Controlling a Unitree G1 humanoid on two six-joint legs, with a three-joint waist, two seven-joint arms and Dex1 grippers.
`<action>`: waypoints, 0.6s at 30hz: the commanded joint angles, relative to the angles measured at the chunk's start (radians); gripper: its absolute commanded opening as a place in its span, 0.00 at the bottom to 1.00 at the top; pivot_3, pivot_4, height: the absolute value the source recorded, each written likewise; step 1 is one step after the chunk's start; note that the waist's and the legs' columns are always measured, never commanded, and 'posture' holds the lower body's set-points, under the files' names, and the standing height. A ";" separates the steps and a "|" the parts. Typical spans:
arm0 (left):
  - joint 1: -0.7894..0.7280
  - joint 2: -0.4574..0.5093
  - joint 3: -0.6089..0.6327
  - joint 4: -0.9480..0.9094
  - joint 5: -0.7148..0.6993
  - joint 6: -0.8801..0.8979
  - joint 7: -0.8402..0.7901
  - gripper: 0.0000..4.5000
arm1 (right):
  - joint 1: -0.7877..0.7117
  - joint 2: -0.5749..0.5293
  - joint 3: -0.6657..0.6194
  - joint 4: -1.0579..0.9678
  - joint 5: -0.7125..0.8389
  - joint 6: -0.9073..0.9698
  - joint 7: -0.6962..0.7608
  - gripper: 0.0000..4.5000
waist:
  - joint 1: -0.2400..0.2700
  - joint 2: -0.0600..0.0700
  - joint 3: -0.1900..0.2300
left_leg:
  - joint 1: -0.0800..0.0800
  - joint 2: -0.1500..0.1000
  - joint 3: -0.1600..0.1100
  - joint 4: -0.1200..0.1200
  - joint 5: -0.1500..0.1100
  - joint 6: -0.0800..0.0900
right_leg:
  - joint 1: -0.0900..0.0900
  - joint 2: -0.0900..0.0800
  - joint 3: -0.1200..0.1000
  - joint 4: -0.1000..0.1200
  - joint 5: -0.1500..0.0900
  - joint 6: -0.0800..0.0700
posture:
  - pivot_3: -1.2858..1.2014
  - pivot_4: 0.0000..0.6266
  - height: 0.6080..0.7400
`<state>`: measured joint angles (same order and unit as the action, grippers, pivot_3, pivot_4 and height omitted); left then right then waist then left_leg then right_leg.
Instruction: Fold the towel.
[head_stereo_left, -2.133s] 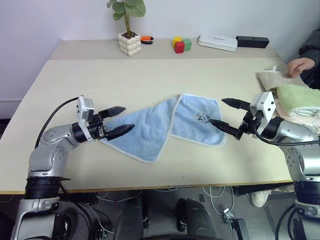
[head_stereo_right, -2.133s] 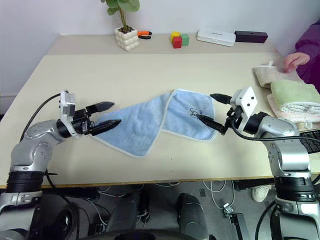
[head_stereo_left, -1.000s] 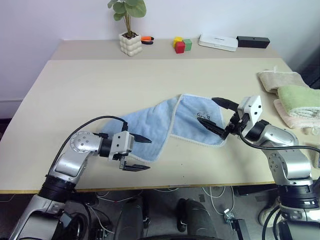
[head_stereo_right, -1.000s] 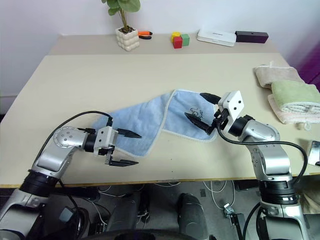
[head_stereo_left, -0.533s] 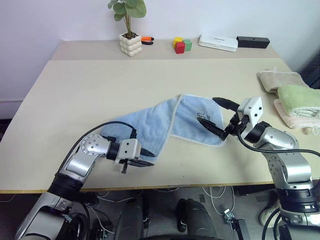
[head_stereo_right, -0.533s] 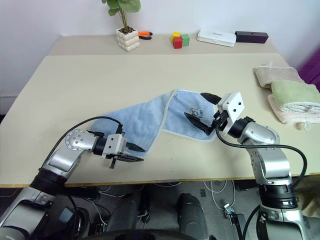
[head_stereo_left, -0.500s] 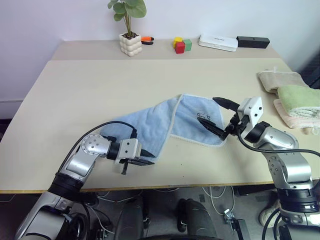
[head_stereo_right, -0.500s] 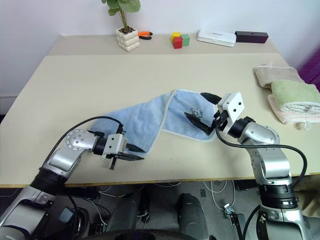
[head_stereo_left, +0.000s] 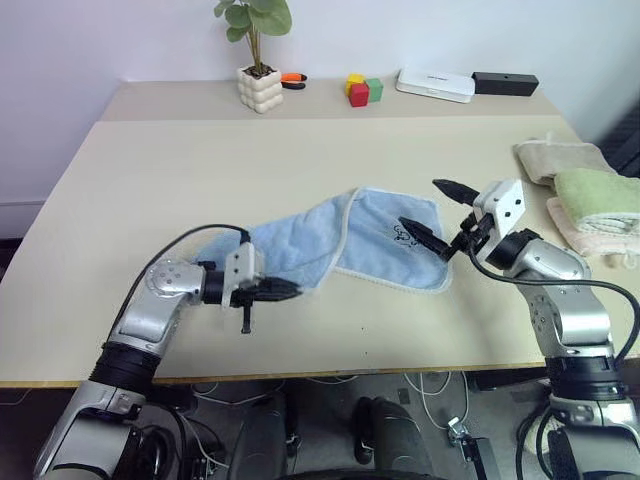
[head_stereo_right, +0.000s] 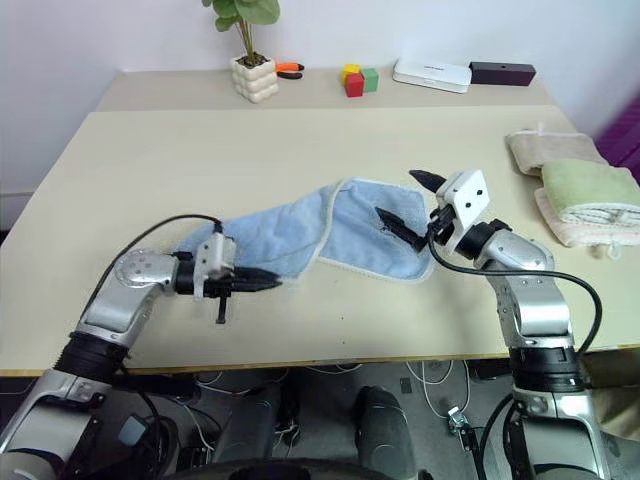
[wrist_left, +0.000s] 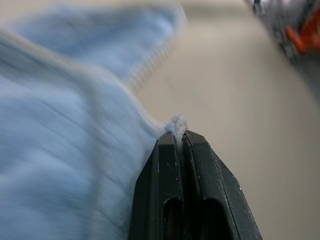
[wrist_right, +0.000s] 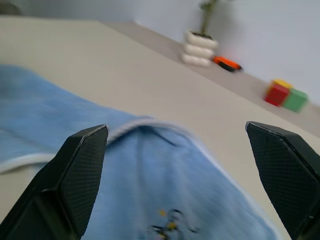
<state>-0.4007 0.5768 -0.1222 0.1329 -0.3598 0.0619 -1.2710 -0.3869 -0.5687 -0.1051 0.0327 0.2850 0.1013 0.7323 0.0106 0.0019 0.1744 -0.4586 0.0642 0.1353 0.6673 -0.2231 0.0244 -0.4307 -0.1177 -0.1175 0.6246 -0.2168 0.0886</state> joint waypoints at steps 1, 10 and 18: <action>-0.025 0.001 0.081 -0.032 -0.055 0.020 0.036 0.02 | -0.094 0.007 -0.024 0.095 -0.037 0.004 -0.075 1.00 | -0.002 0.000 0.000 | 0.000 0.000 0.001 0.000 0.000 0.000 | 0.000 0.000 0.000 0.000 0.000 0.000 | 0.52 0.24 1.00; -0.073 -0.027 0.173 -0.003 -0.086 0.045 0.136 0.02 | -0.362 0.047 0.028 0.521 -0.184 0.168 -0.271 1.00 | -0.007 0.000 0.000 | 0.000 -0.001 0.003 0.000 0.003 -0.005 | -0.001 0.000 0.000 0.002 0.000 0.000 | 0.52 0.24 1.00; -0.067 -0.049 0.199 -0.019 -0.077 0.030 0.199 0.02 | -0.502 0.119 0.040 0.758 -0.189 0.203 -0.250 1.00 | -0.023 0.000 0.000 | 0.000 0.000 0.004 -0.001 0.004 -0.006 | -0.001 0.000 0.000 0.003 0.000 0.000 | 0.52 0.24 1.00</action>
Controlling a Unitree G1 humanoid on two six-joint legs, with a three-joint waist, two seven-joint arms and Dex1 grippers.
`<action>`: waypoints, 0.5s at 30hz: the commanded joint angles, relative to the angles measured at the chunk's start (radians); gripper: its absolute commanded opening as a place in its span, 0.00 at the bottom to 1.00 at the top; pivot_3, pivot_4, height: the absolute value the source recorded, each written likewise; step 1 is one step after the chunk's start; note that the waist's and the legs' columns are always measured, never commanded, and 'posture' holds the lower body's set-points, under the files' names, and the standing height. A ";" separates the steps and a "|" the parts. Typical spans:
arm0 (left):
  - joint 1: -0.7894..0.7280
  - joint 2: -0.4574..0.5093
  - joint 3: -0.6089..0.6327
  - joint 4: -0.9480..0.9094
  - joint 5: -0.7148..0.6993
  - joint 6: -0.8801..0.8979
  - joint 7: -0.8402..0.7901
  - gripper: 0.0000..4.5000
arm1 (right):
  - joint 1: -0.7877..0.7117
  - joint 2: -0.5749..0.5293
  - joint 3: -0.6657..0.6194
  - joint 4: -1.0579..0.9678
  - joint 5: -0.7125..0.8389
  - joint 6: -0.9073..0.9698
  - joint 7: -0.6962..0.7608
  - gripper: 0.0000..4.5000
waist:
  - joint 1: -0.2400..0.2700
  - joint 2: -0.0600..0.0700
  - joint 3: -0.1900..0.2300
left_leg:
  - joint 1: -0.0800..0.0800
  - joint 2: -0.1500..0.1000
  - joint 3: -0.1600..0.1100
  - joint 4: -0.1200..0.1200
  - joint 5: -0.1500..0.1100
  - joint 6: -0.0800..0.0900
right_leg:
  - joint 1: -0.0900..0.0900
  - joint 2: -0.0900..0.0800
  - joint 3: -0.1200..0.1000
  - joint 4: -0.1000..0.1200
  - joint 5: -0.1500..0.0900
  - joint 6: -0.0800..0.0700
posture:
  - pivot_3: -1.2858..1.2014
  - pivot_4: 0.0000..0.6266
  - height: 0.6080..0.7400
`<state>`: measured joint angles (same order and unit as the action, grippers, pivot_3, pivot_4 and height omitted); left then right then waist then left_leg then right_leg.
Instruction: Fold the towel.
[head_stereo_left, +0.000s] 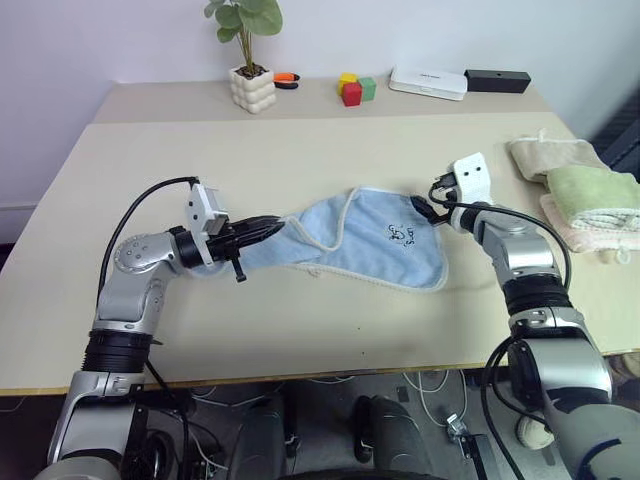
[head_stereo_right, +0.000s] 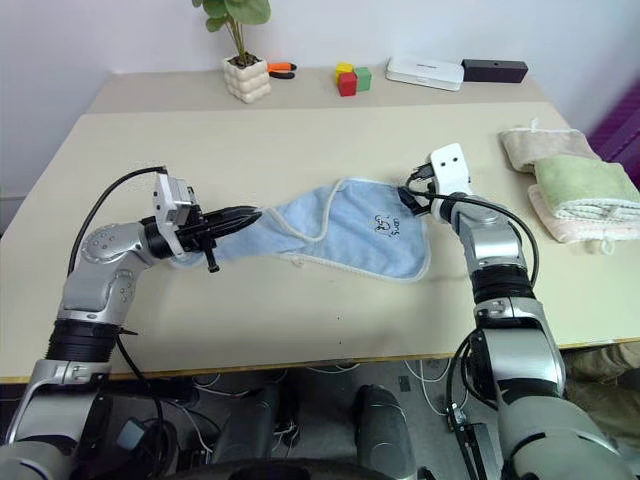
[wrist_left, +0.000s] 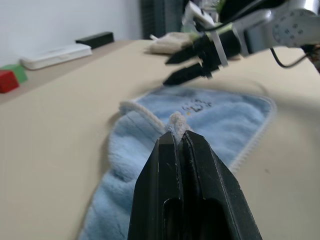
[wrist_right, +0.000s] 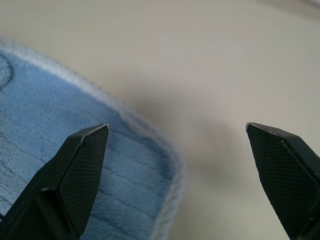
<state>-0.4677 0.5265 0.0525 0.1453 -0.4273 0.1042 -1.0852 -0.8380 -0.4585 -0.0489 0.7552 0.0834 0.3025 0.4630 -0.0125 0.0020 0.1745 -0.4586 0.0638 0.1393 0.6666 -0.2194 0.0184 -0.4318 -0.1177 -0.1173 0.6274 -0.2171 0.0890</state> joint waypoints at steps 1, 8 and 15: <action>0.006 0.001 0.024 -0.037 -0.008 -0.010 0.019 0.02 | -0.061 0.011 -0.013 0.056 0.008 0.001 0.020 1.00 | 0.000 0.000 0.000 | 0.000 0.000 0.000 0.000 0.000 0.000 | 0.000 0.000 0.000 0.000 0.000 0.000 | 0.52 0.24 1.00; 0.028 0.012 0.024 -0.072 -0.002 -0.001 0.046 0.00 | -0.145 0.025 -0.006 0.249 -0.017 0.060 -0.009 0.47 | 0.000 0.000 0.000 | 0.000 0.000 0.001 0.000 0.000 0.000 | 0.000 0.000 0.001 0.001 0.000 0.000 | 0.52 0.24 1.00; 0.021 0.019 0.019 -0.060 0.013 -0.008 0.061 0.00 | -0.154 0.018 -0.003 0.248 -0.017 0.041 0.013 0.01 | 0.001 0.000 0.000 | 0.000 0.000 0.001 0.000 0.000 0.000 | 0.000 0.000 0.001 0.000 0.000 0.000 | 0.52 0.24 1.00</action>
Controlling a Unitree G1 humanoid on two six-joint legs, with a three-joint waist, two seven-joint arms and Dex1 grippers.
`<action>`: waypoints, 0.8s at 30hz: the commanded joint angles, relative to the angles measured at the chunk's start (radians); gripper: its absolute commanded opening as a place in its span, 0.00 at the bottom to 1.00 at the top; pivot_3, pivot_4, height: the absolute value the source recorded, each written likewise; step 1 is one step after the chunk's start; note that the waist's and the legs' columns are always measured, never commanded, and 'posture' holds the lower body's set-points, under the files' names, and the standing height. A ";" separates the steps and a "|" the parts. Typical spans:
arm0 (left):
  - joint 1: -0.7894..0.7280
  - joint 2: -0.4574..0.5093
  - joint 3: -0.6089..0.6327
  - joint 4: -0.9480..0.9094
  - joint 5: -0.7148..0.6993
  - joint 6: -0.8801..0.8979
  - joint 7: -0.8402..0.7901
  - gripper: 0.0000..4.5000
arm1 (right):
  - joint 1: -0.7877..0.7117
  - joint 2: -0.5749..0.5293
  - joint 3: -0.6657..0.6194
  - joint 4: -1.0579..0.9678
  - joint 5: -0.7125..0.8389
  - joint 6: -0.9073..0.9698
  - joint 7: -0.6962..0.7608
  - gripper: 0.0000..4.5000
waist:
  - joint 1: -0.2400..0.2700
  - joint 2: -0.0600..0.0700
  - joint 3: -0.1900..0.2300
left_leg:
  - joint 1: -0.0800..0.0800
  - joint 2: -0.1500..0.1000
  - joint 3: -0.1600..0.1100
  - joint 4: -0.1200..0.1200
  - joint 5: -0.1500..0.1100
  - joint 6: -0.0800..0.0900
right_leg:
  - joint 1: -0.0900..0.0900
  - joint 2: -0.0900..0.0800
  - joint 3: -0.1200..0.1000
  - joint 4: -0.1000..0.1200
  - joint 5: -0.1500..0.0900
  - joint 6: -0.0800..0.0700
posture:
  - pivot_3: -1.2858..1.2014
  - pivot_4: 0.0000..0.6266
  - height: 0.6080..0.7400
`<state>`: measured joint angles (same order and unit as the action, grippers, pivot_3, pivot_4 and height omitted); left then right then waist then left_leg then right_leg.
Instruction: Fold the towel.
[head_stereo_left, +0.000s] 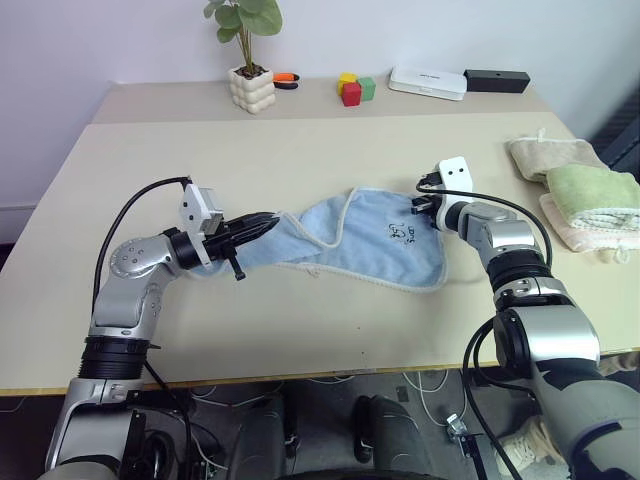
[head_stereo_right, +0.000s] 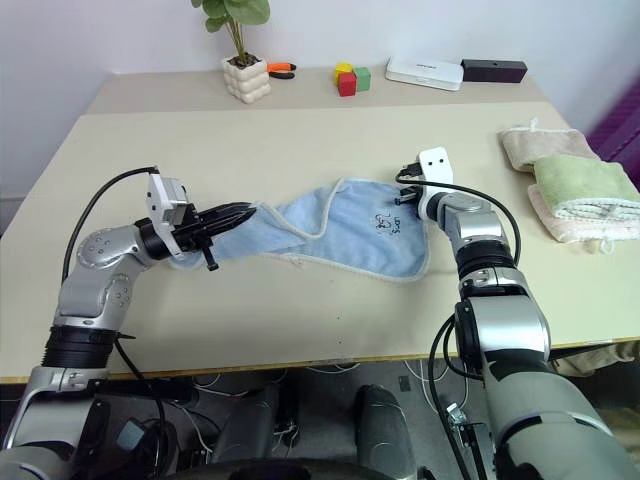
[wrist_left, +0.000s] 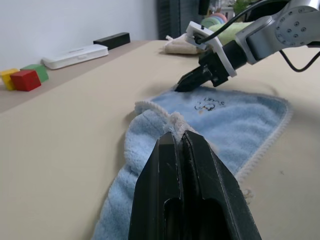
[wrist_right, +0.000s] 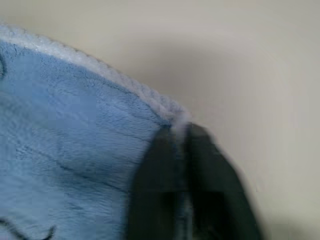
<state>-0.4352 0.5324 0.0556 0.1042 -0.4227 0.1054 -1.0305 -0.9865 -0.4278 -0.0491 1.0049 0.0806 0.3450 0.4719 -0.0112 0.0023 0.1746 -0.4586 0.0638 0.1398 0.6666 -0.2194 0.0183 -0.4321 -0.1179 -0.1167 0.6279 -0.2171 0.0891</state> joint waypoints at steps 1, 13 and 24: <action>-0.012 0.015 0.015 -0.014 0.012 -0.012 0.008 0.00 | -0.002 -0.015 -0.002 -0.006 -0.015 -0.002 0.005 0.01 | -0.001 0.000 0.000 | 0.000 0.000 0.000 0.000 0.000 0.000 | 0.000 0.000 0.000 0.000 0.000 0.000 | 0.52 0.24 1.00; -0.113 -0.011 0.103 0.314 0.126 -0.223 0.216 0.00 | 0.271 -0.121 -0.030 -0.573 0.048 0.100 0.132 0.01 | -0.003 0.000 0.000 | 0.000 0.000 0.000 -0.001 0.000 0.000 | -0.001 0.000 0.000 0.000 0.000 0.000 | 0.52 0.24 1.00; -0.723 -0.025 0.058 1.088 0.381 -0.514 0.590 0.00 | -0.171 -0.014 -0.009 -0.005 -0.075 -0.244 -0.134 0.01 | -0.003 -0.002 0.001 | -0.003 -0.001 0.002 -0.001 0.000 0.000 | -0.004 0.000 0.000 0.002 0.000 0.001 | 0.52 0.24 1.00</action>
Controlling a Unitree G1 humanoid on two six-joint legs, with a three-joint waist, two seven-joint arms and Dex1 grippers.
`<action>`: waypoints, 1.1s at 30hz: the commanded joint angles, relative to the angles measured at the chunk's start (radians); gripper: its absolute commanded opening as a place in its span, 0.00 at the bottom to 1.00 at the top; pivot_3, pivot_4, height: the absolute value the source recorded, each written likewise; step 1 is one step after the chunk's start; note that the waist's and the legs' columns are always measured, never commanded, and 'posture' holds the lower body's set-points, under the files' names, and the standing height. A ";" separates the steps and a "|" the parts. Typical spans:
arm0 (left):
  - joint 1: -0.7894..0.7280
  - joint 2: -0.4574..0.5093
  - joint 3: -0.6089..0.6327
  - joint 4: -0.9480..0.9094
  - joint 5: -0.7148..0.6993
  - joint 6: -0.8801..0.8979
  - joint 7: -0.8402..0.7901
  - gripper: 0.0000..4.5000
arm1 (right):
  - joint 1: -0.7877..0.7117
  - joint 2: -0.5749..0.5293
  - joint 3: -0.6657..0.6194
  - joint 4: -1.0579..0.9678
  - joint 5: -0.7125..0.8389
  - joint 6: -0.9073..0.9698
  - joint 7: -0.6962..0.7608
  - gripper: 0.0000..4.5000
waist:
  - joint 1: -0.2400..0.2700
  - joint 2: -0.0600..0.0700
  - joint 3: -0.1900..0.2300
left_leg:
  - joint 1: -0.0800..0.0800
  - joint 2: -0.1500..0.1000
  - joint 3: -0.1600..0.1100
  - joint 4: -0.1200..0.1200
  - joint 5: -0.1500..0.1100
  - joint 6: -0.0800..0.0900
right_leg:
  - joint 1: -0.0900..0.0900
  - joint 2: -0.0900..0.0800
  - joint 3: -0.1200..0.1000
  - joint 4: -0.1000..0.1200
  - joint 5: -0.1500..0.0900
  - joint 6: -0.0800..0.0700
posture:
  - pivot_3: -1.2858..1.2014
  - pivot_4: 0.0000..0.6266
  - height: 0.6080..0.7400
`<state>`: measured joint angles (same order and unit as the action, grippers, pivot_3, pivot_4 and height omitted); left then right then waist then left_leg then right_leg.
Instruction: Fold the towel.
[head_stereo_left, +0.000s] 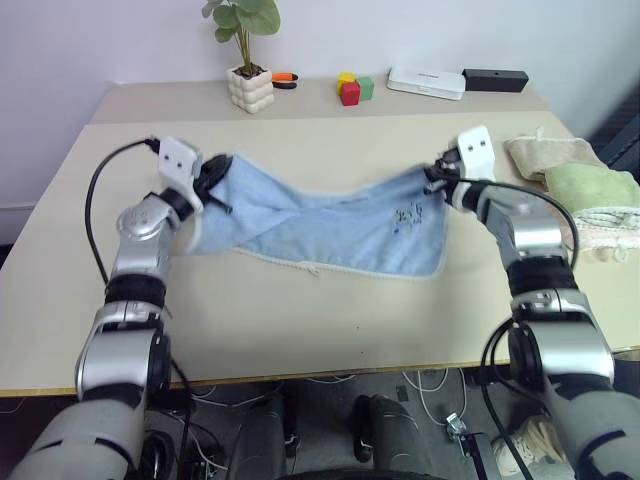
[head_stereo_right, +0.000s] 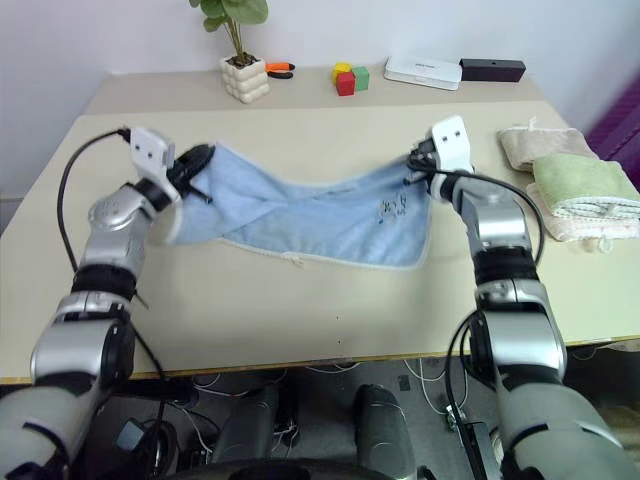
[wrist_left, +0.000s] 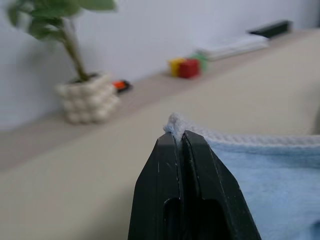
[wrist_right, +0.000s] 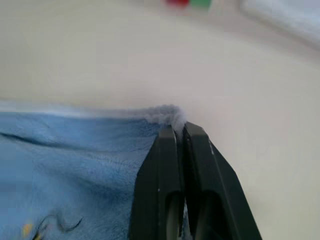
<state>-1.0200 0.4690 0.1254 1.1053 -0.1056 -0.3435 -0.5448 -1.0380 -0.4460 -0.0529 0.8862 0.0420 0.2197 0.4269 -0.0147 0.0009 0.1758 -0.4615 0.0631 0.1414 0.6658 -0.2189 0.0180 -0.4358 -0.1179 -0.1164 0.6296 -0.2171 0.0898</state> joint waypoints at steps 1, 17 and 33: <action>-0.189 0.055 -0.020 0.110 0.087 -0.088 0.120 0.00 | -0.171 0.003 -0.012 0.145 -0.039 -0.152 -0.109 0.01 | 0.000 0.000 0.001 | -0.002 0.000 0.000 0.000 0.000 0.000 | -0.001 0.000 0.000 0.000 0.000 0.000 | 0.52 0.24 1.00; -0.062 0.188 0.067 0.071 -0.049 -0.338 -0.450 0.00 | 0.361 -0.127 -0.045 -0.625 0.212 -0.163 0.325 0.01 | 0.002 0.000 0.002 | 0.000 0.001 0.007 -0.002 0.000 0.000 | -0.003 -0.001 0.003 0.001 -0.001 0.002 | 0.52 0.24 1.00; 0.335 0.260 0.128 -0.218 -0.258 -0.142 -0.876 0.00 | 0.781 -0.339 -0.150 -0.925 0.339 -0.076 0.567 0.01 | 0.005 -0.001 0.002 | 0.000 0.002 0.005 0.002 -0.003 0.005 | -0.003 -0.001 0.003 0.001 0.000 0.000 | 0.52 0.24 1.00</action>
<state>-0.6877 0.7061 0.2229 0.9480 -0.3191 -0.5219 -1.4033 -0.2675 -0.7660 -0.1700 0.0097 0.3441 0.1389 0.9675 -0.0094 -0.0003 0.1779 -0.4611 0.0646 0.1465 0.6677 -0.2225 0.0235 -0.4388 -0.1190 -0.1133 0.6306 -0.2176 0.0903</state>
